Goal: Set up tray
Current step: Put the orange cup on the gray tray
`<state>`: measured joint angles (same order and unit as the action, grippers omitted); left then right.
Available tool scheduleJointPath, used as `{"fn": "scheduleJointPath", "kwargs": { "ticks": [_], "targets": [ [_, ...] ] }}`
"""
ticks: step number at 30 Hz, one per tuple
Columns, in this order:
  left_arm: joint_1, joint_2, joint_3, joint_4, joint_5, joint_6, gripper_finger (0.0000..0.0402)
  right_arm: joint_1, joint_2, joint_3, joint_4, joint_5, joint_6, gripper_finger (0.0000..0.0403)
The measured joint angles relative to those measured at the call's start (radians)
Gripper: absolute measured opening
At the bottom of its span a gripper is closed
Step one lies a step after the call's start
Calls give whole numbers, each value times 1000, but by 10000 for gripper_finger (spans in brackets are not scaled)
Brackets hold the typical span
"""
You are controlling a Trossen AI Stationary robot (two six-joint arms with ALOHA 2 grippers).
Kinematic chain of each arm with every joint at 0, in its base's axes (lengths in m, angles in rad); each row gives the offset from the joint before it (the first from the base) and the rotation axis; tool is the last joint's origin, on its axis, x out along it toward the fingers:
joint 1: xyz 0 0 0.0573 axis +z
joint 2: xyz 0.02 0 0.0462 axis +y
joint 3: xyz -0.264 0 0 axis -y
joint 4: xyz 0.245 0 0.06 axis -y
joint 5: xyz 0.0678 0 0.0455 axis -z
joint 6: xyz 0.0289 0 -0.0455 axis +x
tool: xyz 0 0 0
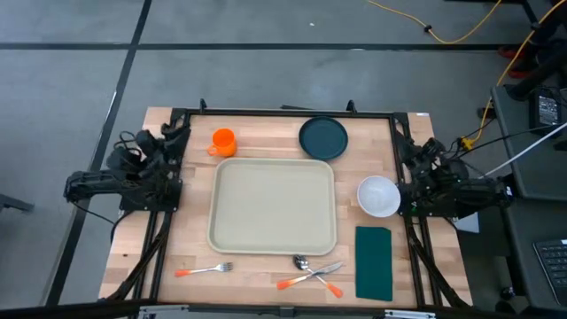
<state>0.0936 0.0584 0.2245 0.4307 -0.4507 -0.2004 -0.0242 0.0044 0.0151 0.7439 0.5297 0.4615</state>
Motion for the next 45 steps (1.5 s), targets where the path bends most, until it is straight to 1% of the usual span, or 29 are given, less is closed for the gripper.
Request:
{"fn": "scheduleJointPath", "kwargs": {
  "ticks": [2, 6, 8, 11, 14, 16, 18, 21, 23, 25, 28, 31, 35, 37, 40, 43, 45],
  "targets": [
    [-1, 57, 111, -184, -16, 12, 125, 0, 0, 7, -6, 10, 36, 107],
    [0, 241, 386, -694, -104, -78, 125, 0, 0, 45, -3, -15, 53, 107],
    [0, 342, 510, -908, -154, -136, 125, 0, 0, 72, 0, -21, 23, 107],
    [0, 447, 650, -1145, -225, -224, 130, 0, 0, 104, 3, -22, -54, 107],
    [14, 501, 736, -1347, -234, -343, 146, 0, 0, 134, 8, -22, -77, 107],
    [32, 518, 758, -1451, -200, -418, 162, 0, 0, 147, 8, -23, -75, 107],
    [54, 526, 756, -1522, -137, -488, 181, 0, 0, 157, 9, -24, -79, 107],
    [91, 546, 731, -1591, -45, -559, 209, 0, 0, 158, -8, -24, -116, 107],
    [114, 570, 709, -1621, 0, -573, 222, 0, 0, 162, -51, -26, -125, 107],
    [137, 600, 689, -1619, 36, -571, 230, 0, 8, 195, -156, -26, -120, 107],
    [175, 662, 681, -1616, 53, -541, 234, 0, 69, 328, -359, -28, -126, 115],
    [216, 721, 681, -1616, 53, -498, 234, 0, 187, 530, -607, -58, -193, 135],
    [288, 810, 681, -1617, 60, -440, 235, 0, 408, 824, -1025, -61, -258, 168],
    [328, 849, 681, -1617, 64, -403, 235, 0, 514, 938, -1173, -61, -263, 180],
    [387, 890, 648, -1581, 81, -364, 235, 0, 644, 1054, -1310, -67, -262, 190],
    [447, 904, 571, -1486, 168, -316, 235, 0, 734, 1114, -1375, -89, -283, 192],
    [482, 908, 513, -1416, 224, -298, 235, 0, 777, 1131, -1387, -107, -295, 192]
  ]
}}
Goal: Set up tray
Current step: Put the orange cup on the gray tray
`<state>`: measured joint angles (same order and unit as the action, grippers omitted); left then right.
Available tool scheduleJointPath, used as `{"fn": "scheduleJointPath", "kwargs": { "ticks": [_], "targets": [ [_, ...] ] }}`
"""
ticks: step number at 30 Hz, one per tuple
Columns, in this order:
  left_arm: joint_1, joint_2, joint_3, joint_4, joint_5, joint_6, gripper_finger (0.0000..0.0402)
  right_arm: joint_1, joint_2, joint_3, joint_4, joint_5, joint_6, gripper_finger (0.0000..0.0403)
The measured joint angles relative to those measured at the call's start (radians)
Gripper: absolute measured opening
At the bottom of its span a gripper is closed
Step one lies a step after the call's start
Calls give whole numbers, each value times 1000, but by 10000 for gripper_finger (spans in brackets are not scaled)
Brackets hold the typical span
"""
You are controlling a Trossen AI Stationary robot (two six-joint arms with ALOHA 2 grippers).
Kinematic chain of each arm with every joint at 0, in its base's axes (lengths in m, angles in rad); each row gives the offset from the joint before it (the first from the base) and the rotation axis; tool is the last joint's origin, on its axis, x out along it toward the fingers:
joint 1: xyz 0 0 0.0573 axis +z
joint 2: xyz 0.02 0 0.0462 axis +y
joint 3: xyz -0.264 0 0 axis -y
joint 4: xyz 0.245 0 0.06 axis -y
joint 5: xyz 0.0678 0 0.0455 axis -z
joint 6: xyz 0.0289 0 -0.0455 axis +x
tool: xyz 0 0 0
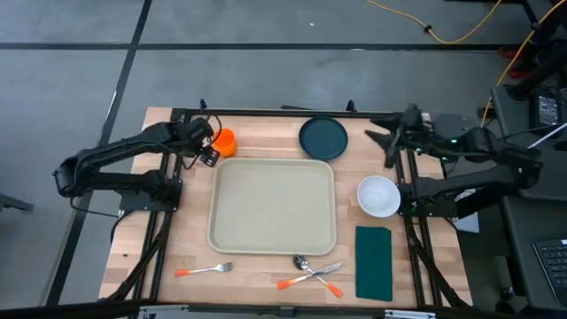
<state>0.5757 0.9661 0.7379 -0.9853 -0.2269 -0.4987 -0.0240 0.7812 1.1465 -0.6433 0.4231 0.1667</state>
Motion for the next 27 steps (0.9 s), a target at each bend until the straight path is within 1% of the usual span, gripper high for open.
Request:
{"fn": "scheduleJointPath", "kwargs": {
  "ticks": [3, 6, 9, 14, 18, 22, 27],
  "targets": [
    [41, 0, -62, 72, 9, 15, 235, 0, 39, 8, 0, -30, -14, 193],
    [83, 0, -92, 93, 9, 57, 235, 0, 66, 8, -6, -59, 4, 193],
    [115, -1, -111, 128, 23, 82, 235, 0, 77, 8, -8, -62, 26, 193],
    [149, -1, -131, 220, 77, 106, 235, 0, 75, 8, -7, -61, 39, 193],
    [169, 3, -147, 232, 100, 127, 232, 0, 74, 8, -5, -61, 41, 193],
    [186, 38, -148, 238, 120, 158, 221, 0, 74, 8, -5, -61, 40, 193],
    [201, 120, -148, 330, 164, 189, 205, 0, 74, 8, -4, -59, 38, 193]
  ]
}}
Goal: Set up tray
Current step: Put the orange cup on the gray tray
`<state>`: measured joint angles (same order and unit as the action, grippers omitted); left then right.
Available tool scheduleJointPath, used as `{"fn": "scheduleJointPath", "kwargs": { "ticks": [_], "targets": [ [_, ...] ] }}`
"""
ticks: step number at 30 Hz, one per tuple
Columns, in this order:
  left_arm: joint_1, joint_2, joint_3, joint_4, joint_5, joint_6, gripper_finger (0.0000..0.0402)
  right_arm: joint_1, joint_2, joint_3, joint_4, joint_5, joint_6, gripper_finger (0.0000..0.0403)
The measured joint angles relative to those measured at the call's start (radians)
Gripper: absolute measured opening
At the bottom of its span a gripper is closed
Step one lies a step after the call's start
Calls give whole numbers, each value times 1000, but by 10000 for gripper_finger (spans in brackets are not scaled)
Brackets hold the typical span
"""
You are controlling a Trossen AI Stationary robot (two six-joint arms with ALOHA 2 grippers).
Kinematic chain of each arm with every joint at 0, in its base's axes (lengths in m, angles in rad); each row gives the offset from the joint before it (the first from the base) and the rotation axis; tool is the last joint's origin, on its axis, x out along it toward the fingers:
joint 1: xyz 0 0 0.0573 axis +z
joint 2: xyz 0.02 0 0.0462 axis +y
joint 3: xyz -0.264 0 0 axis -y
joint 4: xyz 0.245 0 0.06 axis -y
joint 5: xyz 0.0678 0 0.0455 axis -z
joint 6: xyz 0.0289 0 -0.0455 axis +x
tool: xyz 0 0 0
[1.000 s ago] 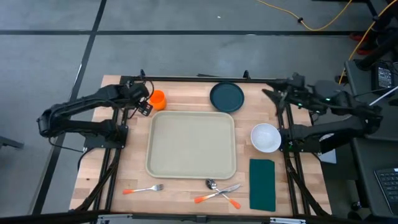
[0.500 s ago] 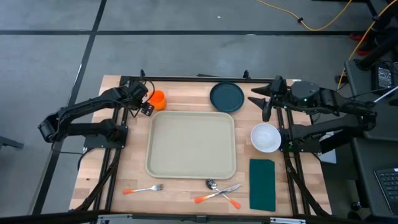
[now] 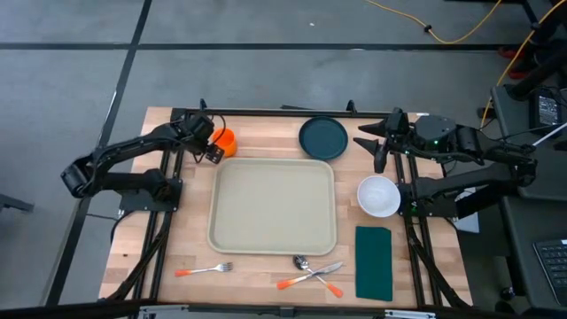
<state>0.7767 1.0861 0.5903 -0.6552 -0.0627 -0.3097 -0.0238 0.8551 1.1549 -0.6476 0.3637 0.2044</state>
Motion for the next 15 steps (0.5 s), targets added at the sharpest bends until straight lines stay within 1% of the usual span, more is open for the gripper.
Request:
{"fn": "scheduleJointPath", "kwargs": {
  "ticks": [3, 6, 9, 12, 15],
  "targets": [
    [0, 50, 0, 17, 13, 0, 187, 0, 0, 0, 0, 0, 0, 193],
    [0, 81, 0, 15, 14, -3, 154, 0, 0, 0, 0, 0, 6, 193],
    [0, 82, 0, 11, 24, -17, 102, 0, 0, 0, -1, 0, 23, 193],
    [0, 61, 8, 2, 30, -20, 39, 0, 0, 0, -1, 0, 23, 193],
    [-7, 40, 56, -23, 41, -20, 34, 0, 0, 0, -2, 0, 17, 193]
  ]
}}
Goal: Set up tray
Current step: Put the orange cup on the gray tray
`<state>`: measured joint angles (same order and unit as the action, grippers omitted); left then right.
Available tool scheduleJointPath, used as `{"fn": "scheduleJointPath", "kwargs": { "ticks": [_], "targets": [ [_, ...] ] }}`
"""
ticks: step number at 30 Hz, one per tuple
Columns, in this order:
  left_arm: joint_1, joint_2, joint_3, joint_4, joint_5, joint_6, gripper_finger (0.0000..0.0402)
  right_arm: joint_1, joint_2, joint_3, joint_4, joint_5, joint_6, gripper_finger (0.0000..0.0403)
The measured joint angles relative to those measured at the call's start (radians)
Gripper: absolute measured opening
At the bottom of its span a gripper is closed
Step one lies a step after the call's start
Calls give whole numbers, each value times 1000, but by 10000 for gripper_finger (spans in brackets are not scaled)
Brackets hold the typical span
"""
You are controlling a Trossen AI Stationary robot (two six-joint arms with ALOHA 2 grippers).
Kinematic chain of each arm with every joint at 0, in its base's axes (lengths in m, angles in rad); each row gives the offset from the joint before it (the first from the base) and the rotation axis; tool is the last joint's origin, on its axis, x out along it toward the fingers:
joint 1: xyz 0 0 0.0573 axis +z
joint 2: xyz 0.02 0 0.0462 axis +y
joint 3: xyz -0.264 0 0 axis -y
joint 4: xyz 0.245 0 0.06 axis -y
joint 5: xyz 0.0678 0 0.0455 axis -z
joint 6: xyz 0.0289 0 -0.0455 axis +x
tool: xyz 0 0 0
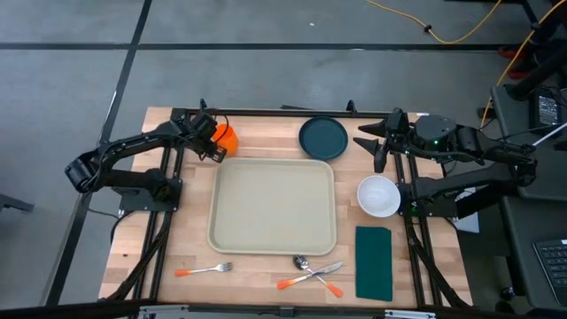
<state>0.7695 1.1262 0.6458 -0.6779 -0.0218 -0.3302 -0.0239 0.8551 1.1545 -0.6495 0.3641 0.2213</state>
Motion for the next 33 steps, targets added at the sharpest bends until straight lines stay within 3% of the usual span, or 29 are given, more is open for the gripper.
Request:
{"fn": "scheduleJointPath", "kwargs": {
  "ticks": [7, 12, 16, 24, 33],
  "targets": [
    [-91, -17, 294, -137, 17, 26, 34, 0, 0, 0, 0, 0, -46, 193],
    [-245, 18, 501, -372, 14, 31, 34, 0, 0, 0, 0, 0, -63, 193],
    [-388, 54, 575, -497, 14, -33, 34, 0, 1, 0, -1, 0, -89, 193],
    [-583, 118, 479, -508, -36, -237, 34, 0, 18, 0, 0, 0, -114, 193],
    [-624, 172, 258, -320, -66, -407, 34, 0, 57, -1, -2, 0, -122, 193]
  ]
}}
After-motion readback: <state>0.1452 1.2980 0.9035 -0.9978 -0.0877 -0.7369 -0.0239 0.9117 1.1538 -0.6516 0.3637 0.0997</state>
